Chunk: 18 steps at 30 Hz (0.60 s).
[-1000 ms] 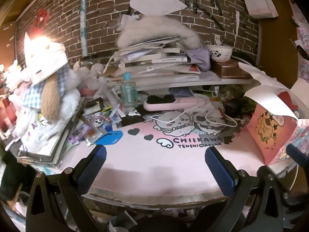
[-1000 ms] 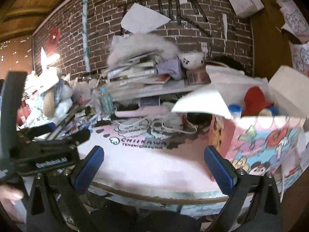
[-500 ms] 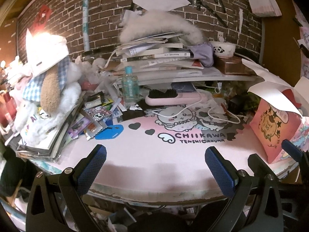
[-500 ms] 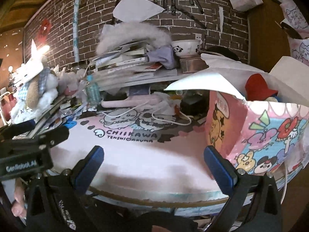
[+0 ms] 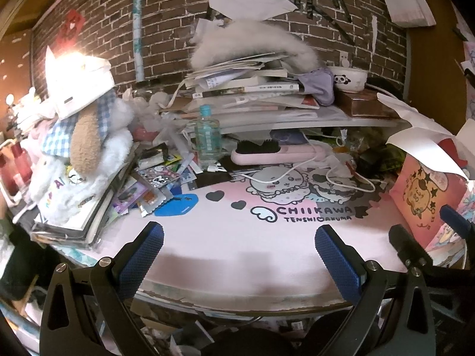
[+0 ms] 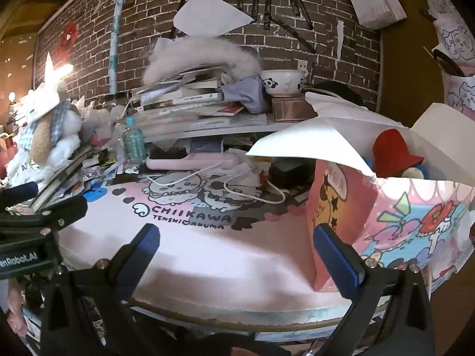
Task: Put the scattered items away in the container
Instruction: 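Withdraw the right gripper from the box back over the desk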
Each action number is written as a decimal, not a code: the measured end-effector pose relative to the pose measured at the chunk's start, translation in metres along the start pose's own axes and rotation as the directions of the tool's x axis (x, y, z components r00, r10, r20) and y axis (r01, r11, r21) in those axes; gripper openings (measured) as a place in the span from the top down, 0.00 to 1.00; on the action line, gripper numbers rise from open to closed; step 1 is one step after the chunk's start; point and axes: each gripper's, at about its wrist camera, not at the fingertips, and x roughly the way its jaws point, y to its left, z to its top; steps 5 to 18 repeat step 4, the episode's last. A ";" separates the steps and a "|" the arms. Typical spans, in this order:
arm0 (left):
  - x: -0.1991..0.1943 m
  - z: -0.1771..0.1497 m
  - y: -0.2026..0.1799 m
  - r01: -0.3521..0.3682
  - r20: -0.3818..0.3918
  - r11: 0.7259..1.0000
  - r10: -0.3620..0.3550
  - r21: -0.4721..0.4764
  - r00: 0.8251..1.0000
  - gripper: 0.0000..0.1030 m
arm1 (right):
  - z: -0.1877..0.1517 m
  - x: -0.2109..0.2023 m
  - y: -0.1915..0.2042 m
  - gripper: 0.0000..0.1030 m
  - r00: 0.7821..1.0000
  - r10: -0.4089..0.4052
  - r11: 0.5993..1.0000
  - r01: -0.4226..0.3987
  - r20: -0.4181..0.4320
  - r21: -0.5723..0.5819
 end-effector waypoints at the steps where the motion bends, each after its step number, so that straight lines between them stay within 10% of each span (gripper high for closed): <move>1: 0.000 0.000 0.000 0.000 0.003 1.000 0.000 0.001 1.000 0.01 | 0.000 0.000 -0.001 0.00 1.000 -0.001 1.000 0.001 0.001 0.002; 18: -0.001 0.000 0.000 -0.004 0.008 1.000 0.004 0.006 1.000 0.01 | 0.001 0.001 -0.002 0.00 1.000 -0.005 1.000 0.005 0.003 0.004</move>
